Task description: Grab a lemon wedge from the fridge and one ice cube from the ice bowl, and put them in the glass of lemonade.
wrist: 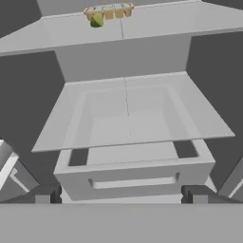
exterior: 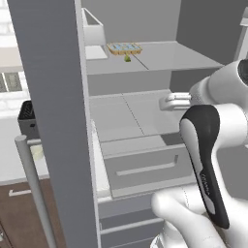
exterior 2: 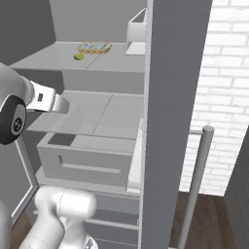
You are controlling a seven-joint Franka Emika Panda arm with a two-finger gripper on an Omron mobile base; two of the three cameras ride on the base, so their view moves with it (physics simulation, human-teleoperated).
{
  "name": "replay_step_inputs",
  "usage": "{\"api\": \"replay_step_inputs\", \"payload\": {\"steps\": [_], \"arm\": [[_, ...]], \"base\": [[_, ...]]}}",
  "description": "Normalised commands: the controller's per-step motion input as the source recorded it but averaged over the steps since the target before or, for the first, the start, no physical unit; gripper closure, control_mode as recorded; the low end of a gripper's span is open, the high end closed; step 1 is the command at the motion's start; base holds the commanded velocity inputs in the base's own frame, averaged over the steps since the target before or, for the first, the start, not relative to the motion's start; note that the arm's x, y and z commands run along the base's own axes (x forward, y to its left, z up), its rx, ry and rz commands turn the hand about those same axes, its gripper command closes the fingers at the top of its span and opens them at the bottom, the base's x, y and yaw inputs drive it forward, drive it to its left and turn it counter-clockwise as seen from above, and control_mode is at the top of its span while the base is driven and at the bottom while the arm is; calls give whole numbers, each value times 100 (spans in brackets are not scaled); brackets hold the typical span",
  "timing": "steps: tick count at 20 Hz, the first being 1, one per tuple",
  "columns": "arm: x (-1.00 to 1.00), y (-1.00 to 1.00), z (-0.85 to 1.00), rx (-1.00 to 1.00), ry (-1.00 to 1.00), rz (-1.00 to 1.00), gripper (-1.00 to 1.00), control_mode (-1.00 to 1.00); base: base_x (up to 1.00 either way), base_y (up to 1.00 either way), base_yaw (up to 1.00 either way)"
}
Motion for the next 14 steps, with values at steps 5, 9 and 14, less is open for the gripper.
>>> {"api": "replay_step_inputs", "payload": {"steps": [5,9,14], "arm": [[-3,0,0,0,-1,0,-100,-100],[-40,0,19,0,-11,5,-100,-100],[-21,0,31,-4,-5,4,-100,-100]], "base": [[28,0,0],[0,0,0],[0,0,0]]}}
